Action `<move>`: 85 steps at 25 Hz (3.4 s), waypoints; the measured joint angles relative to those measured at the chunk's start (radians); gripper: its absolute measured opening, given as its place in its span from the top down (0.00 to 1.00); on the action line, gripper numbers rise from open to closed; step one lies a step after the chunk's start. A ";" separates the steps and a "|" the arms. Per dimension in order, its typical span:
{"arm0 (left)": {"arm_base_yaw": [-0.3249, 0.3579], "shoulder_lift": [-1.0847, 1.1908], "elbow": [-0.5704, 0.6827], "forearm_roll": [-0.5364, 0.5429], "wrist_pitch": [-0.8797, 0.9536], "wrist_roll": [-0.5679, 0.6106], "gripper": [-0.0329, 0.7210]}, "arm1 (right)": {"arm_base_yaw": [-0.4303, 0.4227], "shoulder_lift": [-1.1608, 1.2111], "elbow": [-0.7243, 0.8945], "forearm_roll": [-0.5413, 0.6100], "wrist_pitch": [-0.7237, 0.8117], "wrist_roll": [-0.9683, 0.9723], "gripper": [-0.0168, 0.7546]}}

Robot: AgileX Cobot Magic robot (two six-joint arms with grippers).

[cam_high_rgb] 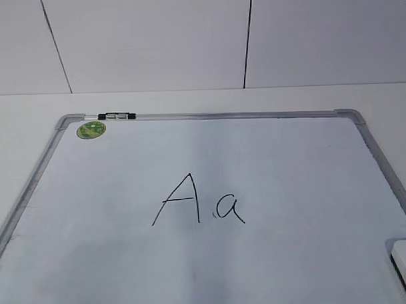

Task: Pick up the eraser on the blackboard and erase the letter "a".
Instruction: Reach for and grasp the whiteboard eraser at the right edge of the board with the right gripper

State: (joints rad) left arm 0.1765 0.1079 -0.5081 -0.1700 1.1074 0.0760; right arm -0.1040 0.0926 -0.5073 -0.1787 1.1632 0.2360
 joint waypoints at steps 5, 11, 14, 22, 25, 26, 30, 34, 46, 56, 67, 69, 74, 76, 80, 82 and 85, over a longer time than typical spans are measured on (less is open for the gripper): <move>0.000 0.000 0.000 0.000 0.000 0.000 0.64 | 0.000 0.000 0.000 0.000 0.000 0.000 0.21; 0.000 0.000 0.000 0.000 0.000 0.000 0.64 | 0.000 0.000 0.000 0.000 0.000 0.000 0.21; 0.000 0.000 0.000 0.000 0.000 0.000 0.64 | 0.008 0.000 0.000 0.000 0.000 0.000 0.21; 0.000 0.000 0.000 -0.003 -0.002 0.000 0.64 | 0.040 0.000 0.000 0.000 0.000 0.000 0.21; 0.000 0.000 0.000 -0.004 -0.002 0.000 0.64 | 0.040 0.000 0.000 0.000 0.000 0.000 0.21; 0.000 0.000 0.000 -0.004 -0.002 0.000 0.64 | 0.040 0.000 0.000 0.000 0.000 0.000 0.21; 0.000 0.000 0.000 -0.013 -0.002 0.000 0.64 | 0.040 0.000 0.000 0.000 0.000 0.000 0.21; -0.021 0.000 0.000 -0.028 -0.002 0.000 0.64 | 0.040 0.000 0.000 0.000 0.000 0.000 0.21; -0.040 0.000 0.000 -0.046 -0.006 0.000 0.64 | 0.040 0.000 0.000 0.000 0.000 0.000 0.21; -0.061 0.000 0.000 -0.048 -0.006 0.000 0.65 | 0.040 0.000 0.000 0.000 0.000 0.000 0.21; -0.103 0.000 0.000 -0.049 -0.006 0.000 0.64 | 0.045 0.019 0.000 0.042 0.000 -0.028 0.21; -0.110 0.000 0.000 -0.049 -0.006 0.000 0.64 | 0.045 0.054 0.000 0.078 -0.008 -0.064 0.21; -0.126 0.000 0.000 -0.049 -0.006 0.000 0.63 | 0.060 0.137 0.000 0.154 -0.031 -0.171 0.21; -0.130 0.000 0.000 -0.049 -0.006 0.000 0.63 | 0.075 0.173 -0.002 0.179 -0.035 -0.205 0.21; -0.133 0.000 0.000 -0.049 -0.006 0.000 0.63 | 0.105 0.256 -0.021 0.195 -0.035 -0.242 0.21; -0.137 0.000 0.000 -0.049 -0.006 0.000 0.63 | 0.113 0.288 -0.028 0.197 -0.035 -0.260 0.21; -0.145 0.000 0.000 -0.049 -0.006 0.000 0.63 | 0.135 0.335 -0.033 0.197 -0.037 -0.305 0.21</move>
State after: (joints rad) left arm 0.0315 0.1079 -0.5081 -0.2185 1.1018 0.0760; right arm 0.0311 0.4279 -0.5401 0.0181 1.1263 -0.0686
